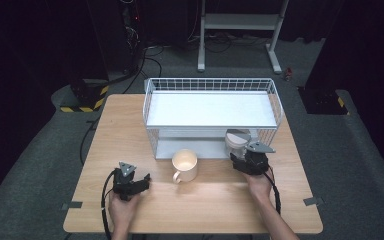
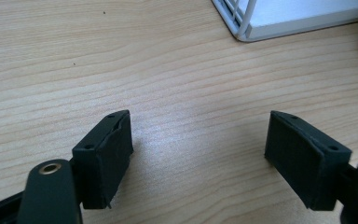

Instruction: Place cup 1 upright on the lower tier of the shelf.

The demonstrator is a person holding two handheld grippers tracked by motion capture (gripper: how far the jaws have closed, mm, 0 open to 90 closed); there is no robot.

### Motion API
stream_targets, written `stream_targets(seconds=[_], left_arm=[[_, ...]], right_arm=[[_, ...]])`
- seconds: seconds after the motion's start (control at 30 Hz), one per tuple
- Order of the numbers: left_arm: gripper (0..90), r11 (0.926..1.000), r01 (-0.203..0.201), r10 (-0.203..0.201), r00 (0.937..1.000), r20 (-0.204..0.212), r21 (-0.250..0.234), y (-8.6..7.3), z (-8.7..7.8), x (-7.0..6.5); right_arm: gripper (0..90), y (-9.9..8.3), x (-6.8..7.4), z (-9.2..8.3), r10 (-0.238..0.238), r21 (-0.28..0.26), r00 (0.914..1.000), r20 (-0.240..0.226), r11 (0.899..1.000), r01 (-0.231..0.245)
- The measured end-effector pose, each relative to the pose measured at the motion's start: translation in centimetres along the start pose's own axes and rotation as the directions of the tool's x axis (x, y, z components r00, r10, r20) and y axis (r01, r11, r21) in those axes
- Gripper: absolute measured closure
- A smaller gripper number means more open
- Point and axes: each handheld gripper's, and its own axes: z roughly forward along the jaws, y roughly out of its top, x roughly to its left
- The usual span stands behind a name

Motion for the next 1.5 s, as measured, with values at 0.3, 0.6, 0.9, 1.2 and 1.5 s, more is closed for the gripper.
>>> stream_targets(seconds=[0.3, 0.6, 0.9, 1.2, 1.5], left_arm=[[23.2, 1.0000, -0.001, 0.001, 1.0000, 0.001, 0.002, 0.0, 0.0, 0.0], [23.3, 1.0000, -0.002, 0.002, 1.0000, 0.001, 0.001, 0.0, 0.0, 0.0], [23.6, 1.0000, -0.001, 0.001, 1.0000, 0.001, -0.001, 0.0, 0.0, 0.0], [23.6, 1.0000, -0.001, 0.001, 1.0000, 0.001, -0.001, 0.0, 0.0, 0.0], [23.6, 1.0000, -0.001, 0.001, 1.0000, 0.001, -0.001, 0.0, 0.0, 0.0]], right_arm=[[35.3, 0.1, -0.4, 0.7, 0.019, 0.015, 0.9998, 0.003, 1.000, -0.019], [41.6, 0.7, -0.4, 1.6, 0.051, 0.025, 0.9982, 0.032, 0.998, -0.052], [48.6, 1.1, -0.6, 1.8, 0.052, 0.002, 0.9979, 0.038, 0.999, -0.052], [53.5, 1.0, -0.9, 2.5, 0.049, 0.015, 0.9973, 0.055, 0.999, -0.050], [55.7, 1.6, -0.9, 3.5, 0.058, 0.030, 0.9953, 0.078, 0.998, -0.061]])
